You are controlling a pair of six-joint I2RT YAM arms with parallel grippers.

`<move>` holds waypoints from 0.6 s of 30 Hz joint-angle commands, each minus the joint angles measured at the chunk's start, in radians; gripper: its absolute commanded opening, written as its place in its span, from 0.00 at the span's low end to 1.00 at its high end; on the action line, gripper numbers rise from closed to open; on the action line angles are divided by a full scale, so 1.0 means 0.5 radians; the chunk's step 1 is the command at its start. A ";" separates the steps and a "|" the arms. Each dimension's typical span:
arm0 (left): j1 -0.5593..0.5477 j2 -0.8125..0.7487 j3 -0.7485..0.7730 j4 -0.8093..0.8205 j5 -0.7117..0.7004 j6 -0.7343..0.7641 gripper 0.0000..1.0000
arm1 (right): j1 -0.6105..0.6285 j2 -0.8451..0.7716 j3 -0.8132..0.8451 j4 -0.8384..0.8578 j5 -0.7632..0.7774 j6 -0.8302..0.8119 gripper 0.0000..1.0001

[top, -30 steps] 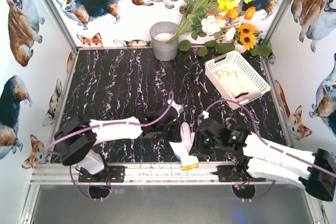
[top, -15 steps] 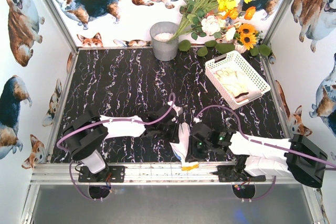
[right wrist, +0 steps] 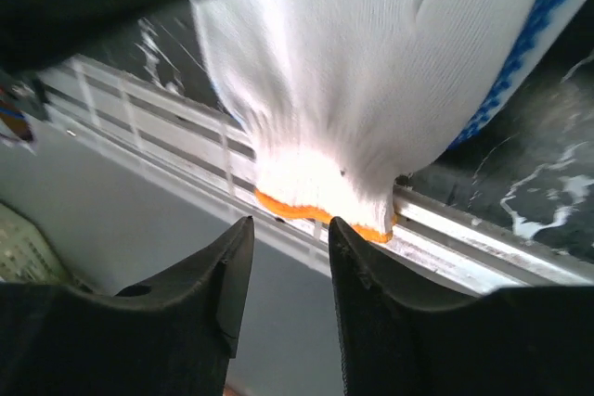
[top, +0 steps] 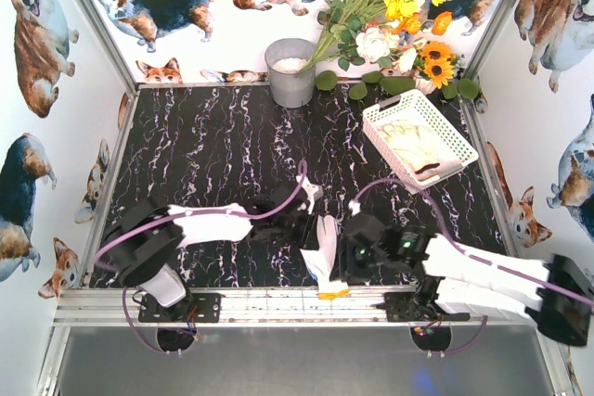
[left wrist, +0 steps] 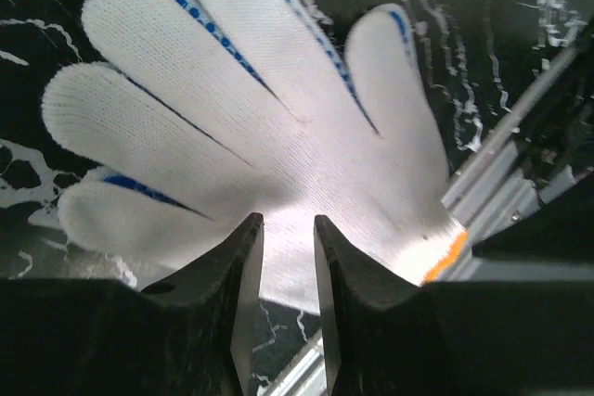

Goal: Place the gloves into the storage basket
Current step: Pair the glove with the glove.

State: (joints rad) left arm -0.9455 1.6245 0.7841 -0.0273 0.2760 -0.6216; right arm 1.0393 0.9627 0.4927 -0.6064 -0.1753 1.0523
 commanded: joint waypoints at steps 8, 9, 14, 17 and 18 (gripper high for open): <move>-0.011 -0.433 -0.310 0.282 0.221 0.140 0.22 | -0.646 -0.037 0.186 -0.060 0.197 -0.486 0.35; -0.023 -0.431 -0.333 0.302 0.245 0.135 0.22 | -0.669 0.004 0.194 -0.008 0.198 -0.506 0.35; -0.079 -0.406 -0.389 0.402 0.337 0.134 0.21 | -0.795 0.175 0.210 0.119 0.247 -0.636 0.32; -0.112 -0.368 -0.379 0.416 0.348 0.138 0.20 | -0.852 0.246 0.202 0.223 0.186 -0.676 0.31; -0.120 -0.350 -0.376 0.417 0.342 0.143 0.20 | -0.858 0.269 0.202 0.253 0.169 -0.683 0.30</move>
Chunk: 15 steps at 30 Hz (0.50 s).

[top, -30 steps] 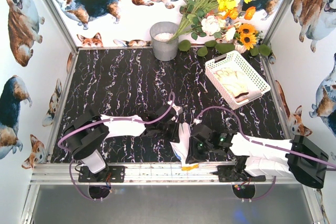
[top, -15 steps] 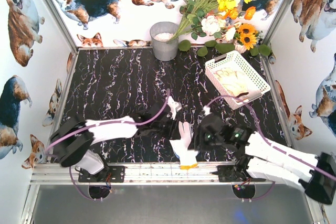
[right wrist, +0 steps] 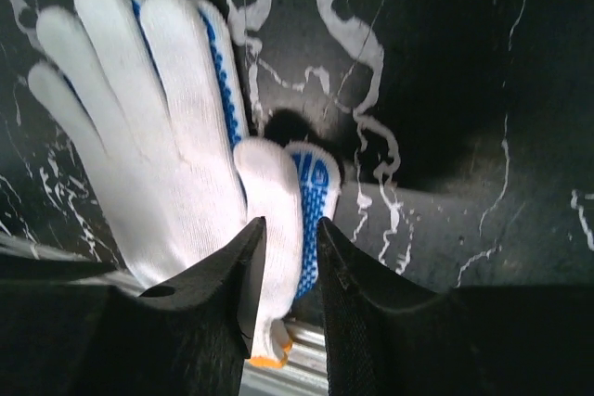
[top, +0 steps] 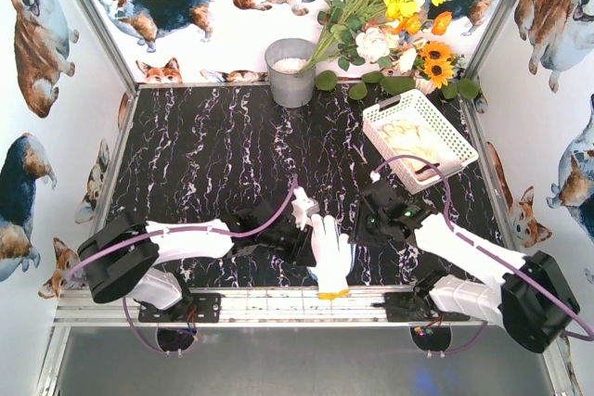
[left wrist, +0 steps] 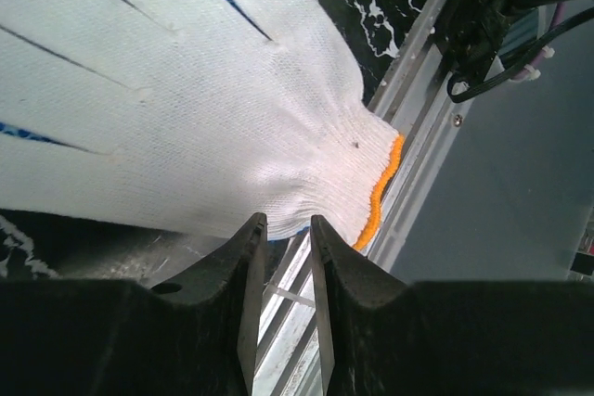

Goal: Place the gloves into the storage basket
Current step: Pair the glove with the glove.

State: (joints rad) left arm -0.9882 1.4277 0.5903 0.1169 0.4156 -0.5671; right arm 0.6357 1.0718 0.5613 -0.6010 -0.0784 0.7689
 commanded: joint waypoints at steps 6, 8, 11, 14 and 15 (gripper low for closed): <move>-0.057 0.119 0.023 0.129 0.049 0.048 0.19 | -0.083 0.261 0.103 0.359 -0.122 -0.182 0.30; -0.057 0.126 0.022 0.126 0.048 0.053 0.19 | -0.089 0.323 0.115 0.395 -0.143 -0.198 0.30; -0.060 0.130 0.022 0.114 0.042 0.054 0.19 | -0.103 0.420 0.172 0.386 -0.191 -0.230 0.26; -0.060 0.136 0.019 0.100 0.029 0.054 0.18 | -0.112 0.486 0.206 0.361 -0.241 -0.241 0.14; -0.064 0.132 0.019 0.089 0.009 0.056 0.18 | -0.110 0.488 0.209 0.352 -0.247 -0.236 0.10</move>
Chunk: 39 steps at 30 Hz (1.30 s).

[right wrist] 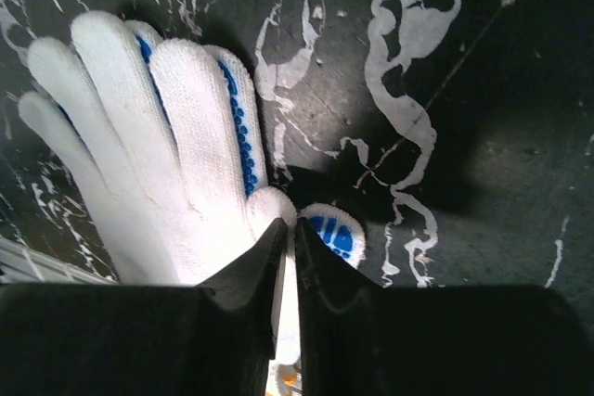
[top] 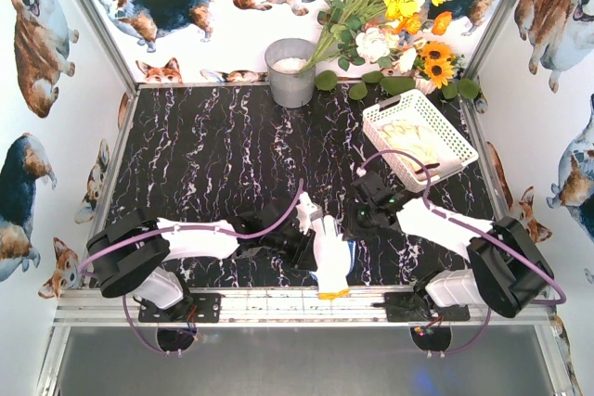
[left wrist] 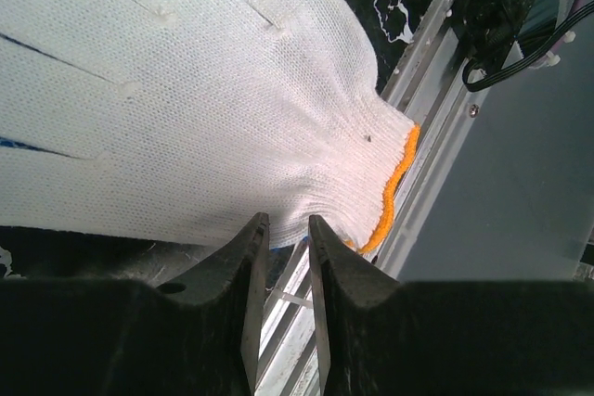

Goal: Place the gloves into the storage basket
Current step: Pair the glove with the glove.

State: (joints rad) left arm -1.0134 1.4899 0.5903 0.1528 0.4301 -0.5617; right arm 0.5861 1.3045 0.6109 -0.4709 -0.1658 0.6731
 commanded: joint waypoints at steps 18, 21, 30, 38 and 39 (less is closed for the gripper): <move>-0.039 0.090 0.037 -0.013 -0.092 0.059 0.17 | -0.013 -0.353 -0.114 -0.135 0.180 0.089 0.01; -0.040 0.079 0.043 -0.026 -0.107 0.066 0.17 | -0.012 -0.309 -0.121 -0.122 0.193 0.088 0.01; -0.041 -0.146 0.187 -0.169 -0.188 0.086 0.27 | -0.013 -0.476 0.041 -0.359 0.093 0.022 0.38; -0.038 0.065 0.296 -0.111 -0.061 0.099 0.24 | -0.008 -0.764 -0.225 -0.263 -0.474 0.242 0.51; -0.043 0.088 0.299 -0.098 -0.045 0.094 0.24 | -0.002 -0.803 -0.280 -0.219 -0.532 0.279 0.51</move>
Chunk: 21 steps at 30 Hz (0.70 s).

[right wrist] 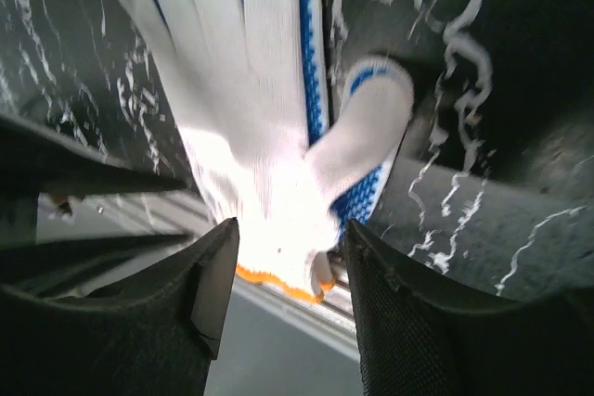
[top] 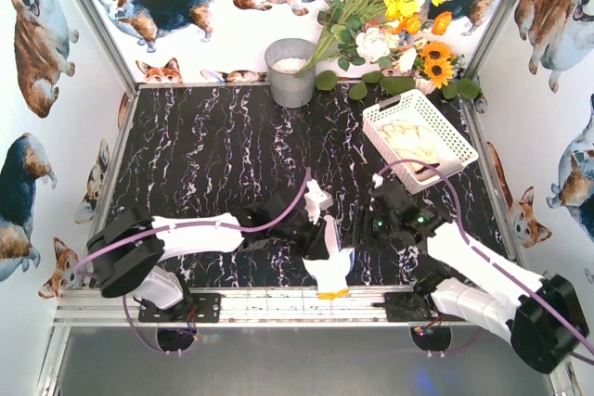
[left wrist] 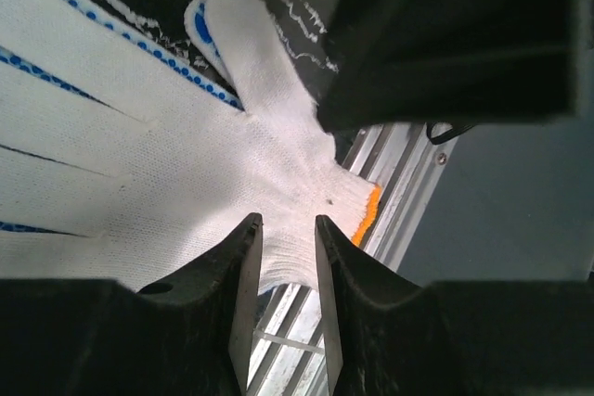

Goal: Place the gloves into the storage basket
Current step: Pair the glove with the glove.

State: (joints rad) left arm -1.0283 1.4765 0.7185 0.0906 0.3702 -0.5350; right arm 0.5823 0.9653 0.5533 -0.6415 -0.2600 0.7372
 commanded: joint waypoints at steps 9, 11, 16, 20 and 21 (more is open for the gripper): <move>-0.016 0.292 0.088 -0.051 0.109 0.071 0.22 | 0.125 -0.283 -0.504 0.267 -0.559 0.351 0.53; -0.014 0.332 0.128 -0.110 0.091 0.076 0.20 | 0.175 -0.286 -0.548 0.350 -0.553 0.414 0.53; -0.013 0.410 0.123 -0.241 0.027 0.066 0.18 | 0.214 -0.233 -0.689 0.477 -0.533 0.516 0.50; -0.014 0.420 0.108 -0.256 -0.004 0.044 0.18 | 0.231 -0.233 -0.733 0.496 -0.497 0.534 0.48; -0.015 0.428 0.106 -0.255 -0.007 0.038 0.18 | 0.231 -0.237 -0.735 0.501 -0.492 0.539 0.48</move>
State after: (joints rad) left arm -1.0313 1.6634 0.7696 0.0158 0.4007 -0.5190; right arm 0.6884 0.8452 0.2123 -0.4358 -0.5346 0.9874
